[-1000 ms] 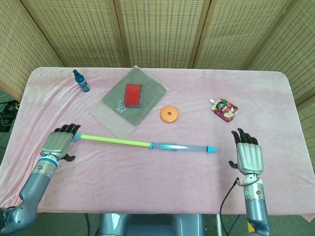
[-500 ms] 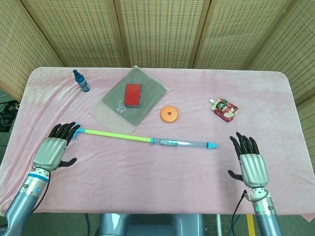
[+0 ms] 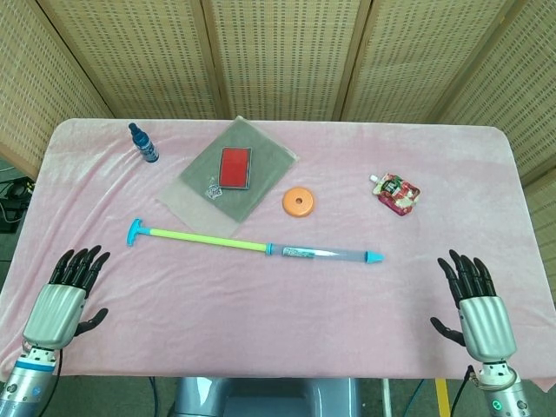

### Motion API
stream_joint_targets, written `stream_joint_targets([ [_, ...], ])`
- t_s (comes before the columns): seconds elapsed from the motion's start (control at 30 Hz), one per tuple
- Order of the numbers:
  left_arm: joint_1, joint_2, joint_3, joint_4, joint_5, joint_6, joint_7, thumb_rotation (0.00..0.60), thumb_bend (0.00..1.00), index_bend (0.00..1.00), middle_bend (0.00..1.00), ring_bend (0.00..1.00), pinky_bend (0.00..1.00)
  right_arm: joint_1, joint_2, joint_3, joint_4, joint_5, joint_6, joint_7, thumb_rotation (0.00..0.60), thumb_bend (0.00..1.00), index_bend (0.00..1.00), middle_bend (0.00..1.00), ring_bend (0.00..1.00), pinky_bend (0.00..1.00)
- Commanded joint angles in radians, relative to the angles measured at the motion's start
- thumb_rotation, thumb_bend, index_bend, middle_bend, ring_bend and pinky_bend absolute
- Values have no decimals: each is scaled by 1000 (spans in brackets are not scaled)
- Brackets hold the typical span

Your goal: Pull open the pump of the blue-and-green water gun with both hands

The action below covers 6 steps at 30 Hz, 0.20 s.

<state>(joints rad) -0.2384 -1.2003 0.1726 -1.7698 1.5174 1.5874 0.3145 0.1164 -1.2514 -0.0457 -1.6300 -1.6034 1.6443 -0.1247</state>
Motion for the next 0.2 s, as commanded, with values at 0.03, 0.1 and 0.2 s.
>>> stream_joint_targets([
  [0.03, 13, 1, -13, 8, 9, 6, -10, 600, 220, 0, 0, 0, 0, -4, 14, 10, 2, 12, -13, 11, 600, 206, 0, 0, 0, 0],
  [0.1, 17, 1, -18, 13, 11, -6, -12, 600, 220, 0, 0, 0, 0, -5, 12, 14, 7, 12, -21, 17, 600, 206, 0, 0, 0, 0],
  [0.2, 23, 2, -26, 13, 11, -20, -8, 600, 220, 0, 0, 0, 0, -5, 11, 14, 6, 18, -42, 13, 600, 205, 0, 0, 0, 0],
])
